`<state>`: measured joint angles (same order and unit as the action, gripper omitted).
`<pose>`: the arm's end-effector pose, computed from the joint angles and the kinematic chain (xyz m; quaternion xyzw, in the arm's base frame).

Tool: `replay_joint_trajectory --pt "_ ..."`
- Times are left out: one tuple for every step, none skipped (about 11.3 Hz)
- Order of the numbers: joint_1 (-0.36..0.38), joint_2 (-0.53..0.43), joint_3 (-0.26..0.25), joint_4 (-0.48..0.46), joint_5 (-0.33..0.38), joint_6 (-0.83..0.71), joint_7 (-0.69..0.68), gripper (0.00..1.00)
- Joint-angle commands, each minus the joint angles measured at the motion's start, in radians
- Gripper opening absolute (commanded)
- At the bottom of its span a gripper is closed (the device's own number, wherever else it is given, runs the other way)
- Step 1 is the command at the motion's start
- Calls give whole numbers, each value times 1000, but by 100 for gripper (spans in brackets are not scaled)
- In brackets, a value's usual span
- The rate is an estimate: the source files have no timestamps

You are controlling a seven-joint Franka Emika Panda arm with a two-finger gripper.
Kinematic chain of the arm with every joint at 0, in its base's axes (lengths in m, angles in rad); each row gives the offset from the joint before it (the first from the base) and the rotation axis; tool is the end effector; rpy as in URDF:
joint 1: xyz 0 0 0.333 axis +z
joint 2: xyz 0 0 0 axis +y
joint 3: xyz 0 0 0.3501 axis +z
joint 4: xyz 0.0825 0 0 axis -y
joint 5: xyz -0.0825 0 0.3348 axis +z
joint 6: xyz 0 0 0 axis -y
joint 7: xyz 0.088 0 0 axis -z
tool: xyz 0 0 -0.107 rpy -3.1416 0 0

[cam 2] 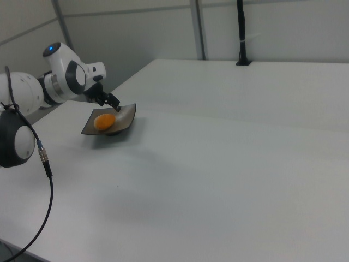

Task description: Bread is placed on a ceramic plate

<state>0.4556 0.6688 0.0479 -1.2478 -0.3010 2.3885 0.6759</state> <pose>0.6654 0.3501 0.4660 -0.9662 0.0093 -0.2552 0.0358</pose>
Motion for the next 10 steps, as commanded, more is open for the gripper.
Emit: replay_joint_trajectory --pt "-28 -146 6 -128 15 -203 -119 100" --pt "-37 -164 6 -134 63 -275 -169 100" --pt "-49 -190 6 -142 110 -375 -237 100" --pt "-64 -224 6 -157 143 -485 -333 100" --pt "-84 -257 6 -166 184 -581 -399 100" --pt "-107 -300 4 -182 204 -668 -438 100" --pt "-120 -357 -2 -218 206 -699 -441 100" --pt "-127 -418 -13 -270 206 -703 -438 100" --pt "-132 -473 -31 -315 207 -692 -434 100" --pt "-147 -517 -45 -350 229 -687 -435 100"
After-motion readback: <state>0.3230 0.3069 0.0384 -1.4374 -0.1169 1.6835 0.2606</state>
